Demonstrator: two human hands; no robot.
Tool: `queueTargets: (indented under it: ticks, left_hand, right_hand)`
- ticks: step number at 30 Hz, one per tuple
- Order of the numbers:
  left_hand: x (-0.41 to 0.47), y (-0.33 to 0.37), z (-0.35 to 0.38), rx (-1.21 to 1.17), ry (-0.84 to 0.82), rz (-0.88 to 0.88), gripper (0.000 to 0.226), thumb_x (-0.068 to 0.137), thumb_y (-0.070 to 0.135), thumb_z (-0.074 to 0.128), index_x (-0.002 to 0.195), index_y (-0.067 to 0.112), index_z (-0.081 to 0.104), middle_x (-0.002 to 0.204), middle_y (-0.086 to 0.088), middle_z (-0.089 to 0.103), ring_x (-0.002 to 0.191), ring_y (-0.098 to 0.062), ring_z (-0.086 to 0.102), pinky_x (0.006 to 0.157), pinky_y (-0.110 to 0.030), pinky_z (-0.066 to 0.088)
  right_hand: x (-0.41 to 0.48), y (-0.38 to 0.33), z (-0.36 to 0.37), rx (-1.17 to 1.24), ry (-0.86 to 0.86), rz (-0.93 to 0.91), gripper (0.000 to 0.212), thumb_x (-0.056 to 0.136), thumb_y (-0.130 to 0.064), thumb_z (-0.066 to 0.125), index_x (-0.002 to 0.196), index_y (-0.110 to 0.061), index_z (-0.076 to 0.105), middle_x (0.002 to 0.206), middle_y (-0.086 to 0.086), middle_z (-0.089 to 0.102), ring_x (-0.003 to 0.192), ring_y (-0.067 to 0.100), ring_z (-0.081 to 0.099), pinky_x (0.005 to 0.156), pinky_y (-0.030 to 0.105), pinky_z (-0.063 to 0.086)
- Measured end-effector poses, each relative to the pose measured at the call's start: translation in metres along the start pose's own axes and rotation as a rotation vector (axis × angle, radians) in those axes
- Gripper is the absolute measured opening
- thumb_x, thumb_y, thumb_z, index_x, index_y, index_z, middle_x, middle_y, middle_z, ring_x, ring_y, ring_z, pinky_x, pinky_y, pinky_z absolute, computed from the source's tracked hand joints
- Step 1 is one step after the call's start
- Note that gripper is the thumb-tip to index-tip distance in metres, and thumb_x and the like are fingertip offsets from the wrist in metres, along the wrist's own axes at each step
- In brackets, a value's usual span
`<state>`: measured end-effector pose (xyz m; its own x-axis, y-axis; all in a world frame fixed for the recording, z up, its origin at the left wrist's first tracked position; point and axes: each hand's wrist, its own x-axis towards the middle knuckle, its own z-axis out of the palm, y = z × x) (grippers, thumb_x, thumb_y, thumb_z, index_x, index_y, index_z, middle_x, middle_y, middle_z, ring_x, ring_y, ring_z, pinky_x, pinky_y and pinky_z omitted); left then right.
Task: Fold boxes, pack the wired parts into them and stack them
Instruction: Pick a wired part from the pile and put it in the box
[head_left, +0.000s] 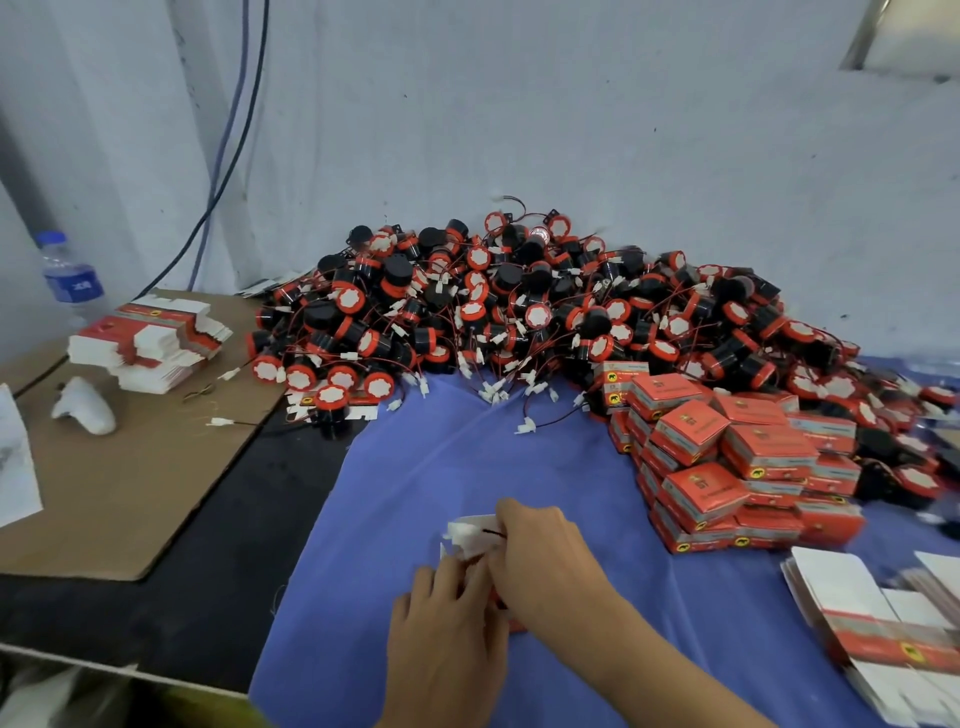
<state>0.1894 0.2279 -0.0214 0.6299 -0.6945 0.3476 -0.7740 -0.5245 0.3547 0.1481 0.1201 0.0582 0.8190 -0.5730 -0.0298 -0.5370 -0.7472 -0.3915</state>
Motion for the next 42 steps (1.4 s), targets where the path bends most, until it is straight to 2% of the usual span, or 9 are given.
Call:
queueTargets:
  ticks: [6, 12, 17, 20, 24, 30, 34, 38, 42]
  left_hand:
    - [0.003, -0.006, 0.004, 0.072, -0.039, 0.058, 0.026, 0.079, 0.044, 0.076, 0.103, 0.032, 0.071, 0.115, 0.002, 0.064, 0.086, -0.019, 0.061, 0.060, -0.031, 0.050]
    - [-0.002, -0.008, 0.005, 0.068, -0.093, 0.024, 0.041, 0.098, 0.058, 0.036, 0.138, 0.049, 0.044, 0.145, 0.008, 0.040, 0.122, -0.017, 0.046, 0.085, -0.030, 0.042]
    - [0.000, -0.005, -0.007, 0.130, -0.149, 0.058, 0.046, 0.060, 0.035, 0.091, 0.103, 0.029, 0.076, 0.113, -0.002, 0.069, 0.083, -0.022, 0.068, 0.051, -0.038, 0.053]
    - [-0.004, -0.013, 0.003, 0.093, -0.170, 0.020, 0.053, 0.094, 0.039, 0.050, 0.145, 0.043, 0.036, 0.156, 0.011, 0.024, 0.132, -0.016, 0.038, 0.093, -0.036, 0.042]
    - [-0.007, -0.023, 0.012, 0.020, -0.186, 0.070, 0.049, 0.098, 0.040, 0.037, 0.143, 0.051, 0.023, 0.157, 0.027, 0.003, 0.133, -0.012, 0.025, 0.093, -0.028, 0.033]
    - [-0.014, -0.038, 0.015, -0.171, -0.159, 0.142, 0.045, 0.097, 0.047, 0.043, 0.139, 0.060, 0.034, 0.138, 0.018, 0.037, 0.122, -0.010, 0.044, 0.103, -0.026, 0.037]
    - [-0.003, -0.041, 0.005, -0.239, -0.016, 0.105, 0.027, 0.088, 0.016, 0.061, 0.096, 0.036, 0.077, 0.108, 0.015, 0.069, 0.092, 0.002, 0.057, 0.082, -0.005, 0.044]
    - [-0.005, -0.043, 0.008, -0.586, -0.001, -0.202, 0.044, 0.075, 0.001, 0.078, 0.075, 0.035, 0.050, 0.073, 0.027, 0.065, 0.068, 0.004, 0.060, 0.062, -0.005, 0.043]
    - [-0.009, -0.044, 0.000, -0.673, -0.107, -0.259, 0.047, 0.085, 0.020, 0.076, 0.099, 0.055, 0.047, 0.088, 0.025, 0.070, 0.084, 0.004, 0.067, 0.069, -0.008, 0.049]
  right_hand:
    - [-0.001, 0.006, -0.005, -0.138, -0.079, 0.008, 0.014, 0.089, -0.014, 0.046, 0.087, -0.020, 0.059, 0.082, 0.002, 0.058, 0.078, 0.027, 0.058, 0.055, 0.030, 0.040]
    - [0.001, 0.001, -0.002, -0.075, -0.007, 0.131, 0.027, 0.084, -0.011, 0.054, 0.063, -0.017, 0.037, 0.065, -0.002, 0.042, 0.054, 0.013, 0.039, 0.042, 0.023, 0.025]
    - [-0.004, -0.012, 0.012, 0.045, 0.028, 0.154, 0.029, 0.087, -0.028, 0.059, 0.069, -0.019, 0.039, 0.071, -0.005, 0.047, 0.059, 0.011, 0.043, 0.042, 0.021, 0.027]
    - [-0.002, -0.013, 0.021, 0.059, 0.017, 0.154, 0.009, 0.091, -0.024, 0.057, 0.087, -0.018, 0.052, 0.100, 0.002, 0.059, 0.075, 0.018, 0.049, 0.060, 0.025, 0.038]
    - [0.003, -0.006, 0.029, 0.105, 0.025, 0.170, 0.017, 0.092, -0.018, 0.051, 0.077, -0.011, 0.048, 0.075, -0.006, 0.046, 0.057, 0.010, 0.042, 0.047, 0.020, 0.030]
    - [-0.007, -0.003, 0.048, 0.110, 0.076, 0.045, 0.012, 0.098, -0.022, 0.035, 0.087, -0.026, 0.033, 0.076, -0.009, 0.049, 0.066, 0.014, 0.045, 0.062, 0.032, 0.042]
    - [-0.010, 0.012, 0.043, 0.137, -0.034, -0.040, 0.025, 0.096, -0.031, 0.038, 0.103, -0.029, 0.062, 0.104, -0.013, 0.064, 0.092, 0.013, 0.059, 0.090, 0.037, 0.051]
    - [-0.013, 0.021, 0.042, 0.190, -0.124, -0.139, 0.035, 0.094, -0.031, 0.039, 0.110, -0.036, 0.069, 0.125, -0.018, 0.057, 0.111, 0.008, 0.055, 0.095, 0.032, 0.048]
    - [-0.009, 0.025, 0.049, 0.098, -0.085, -0.177, 0.033, 0.094, -0.038, 0.046, 0.117, -0.040, 0.070, 0.121, -0.013, 0.055, 0.109, 0.013, 0.054, 0.090, 0.031, 0.046]
